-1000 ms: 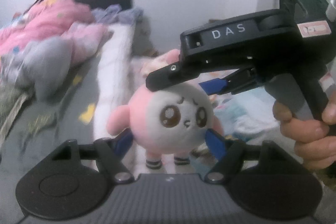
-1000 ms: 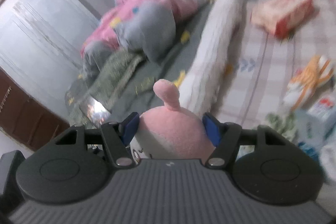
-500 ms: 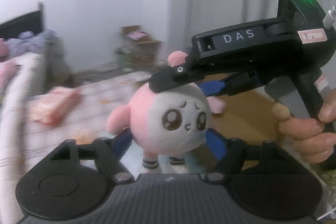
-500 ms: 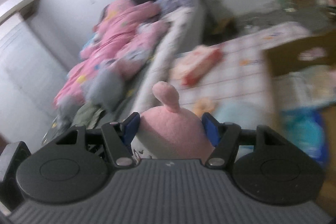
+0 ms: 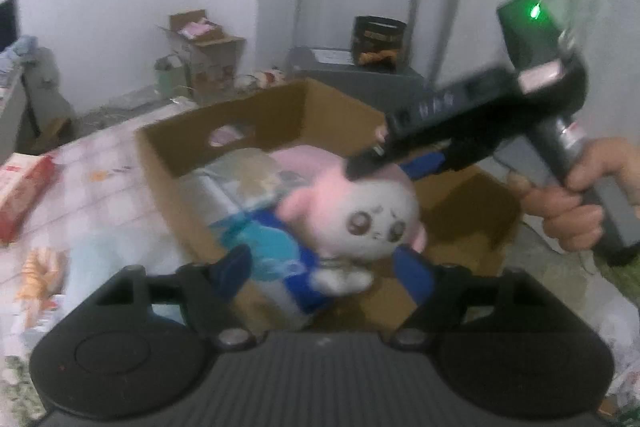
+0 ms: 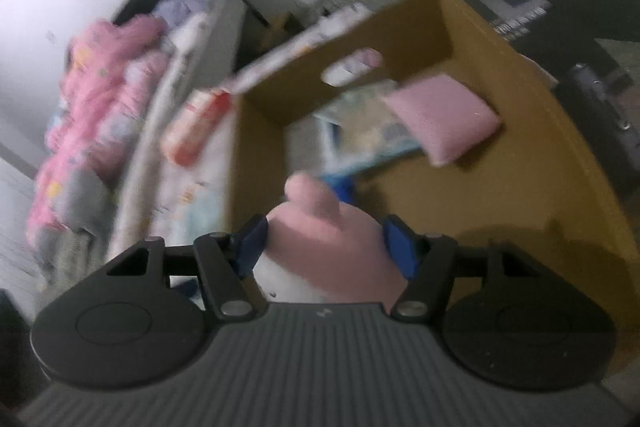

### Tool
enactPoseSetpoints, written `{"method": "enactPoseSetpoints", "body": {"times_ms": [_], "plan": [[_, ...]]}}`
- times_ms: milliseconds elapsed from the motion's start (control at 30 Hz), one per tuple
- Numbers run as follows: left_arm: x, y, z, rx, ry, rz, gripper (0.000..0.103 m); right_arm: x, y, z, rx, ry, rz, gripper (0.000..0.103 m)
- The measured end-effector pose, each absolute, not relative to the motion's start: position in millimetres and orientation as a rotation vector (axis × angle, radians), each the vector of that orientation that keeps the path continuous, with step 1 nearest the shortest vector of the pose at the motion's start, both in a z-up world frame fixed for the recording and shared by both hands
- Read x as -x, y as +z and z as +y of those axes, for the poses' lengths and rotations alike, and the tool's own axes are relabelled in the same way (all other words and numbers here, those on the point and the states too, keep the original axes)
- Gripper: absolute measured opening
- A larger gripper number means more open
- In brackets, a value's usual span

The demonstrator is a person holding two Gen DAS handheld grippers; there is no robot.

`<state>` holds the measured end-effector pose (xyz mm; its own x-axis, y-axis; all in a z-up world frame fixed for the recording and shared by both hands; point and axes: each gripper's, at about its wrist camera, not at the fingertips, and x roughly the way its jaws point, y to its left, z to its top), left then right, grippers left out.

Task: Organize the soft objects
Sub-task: 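Lower the plush toy into the box and open the right tool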

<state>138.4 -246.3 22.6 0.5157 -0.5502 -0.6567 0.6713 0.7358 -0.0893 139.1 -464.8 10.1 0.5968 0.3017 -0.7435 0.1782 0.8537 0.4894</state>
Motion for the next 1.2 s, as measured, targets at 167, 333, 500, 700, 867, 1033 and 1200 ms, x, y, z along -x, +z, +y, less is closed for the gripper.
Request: {"method": "enactPoseSetpoints", "body": {"times_ms": [167, 333, 500, 700, 867, 1033, 1200], "plan": [[-151, 35, -211, -0.166, -0.639, 0.69, 0.081, -174, -17, -466, -0.489, 0.068, 1.022, 0.062], [-157, 45, -181, -0.128, -0.551, 0.701, 0.081, -206, -21, -456, -0.371, 0.057, 1.041, 0.062], [-155, 43, -158, -0.113, -0.499, 0.716, 0.081, -226, -29, -452, -0.345, 0.048, 1.039, 0.064], [-149, 40, -136, -0.1, -0.479, 0.74, 0.081, -227, -33, -464, -0.439, -0.013, 1.046, 0.067], [-142, 40, -115, -0.088, -0.463, 0.74, 0.083, -210, -24, -465, -0.478, -0.044, 1.021, 0.072], [-131, 45, -82, -0.06, -0.419, 0.729, 0.086, -185, 1, -456, -0.489, -0.049, 0.94, 0.075], [-116, 46, -39, -0.027, -0.359, 0.729, 0.086, -158, 30, -436, -0.539, 0.005, 0.867, 0.075]]}}
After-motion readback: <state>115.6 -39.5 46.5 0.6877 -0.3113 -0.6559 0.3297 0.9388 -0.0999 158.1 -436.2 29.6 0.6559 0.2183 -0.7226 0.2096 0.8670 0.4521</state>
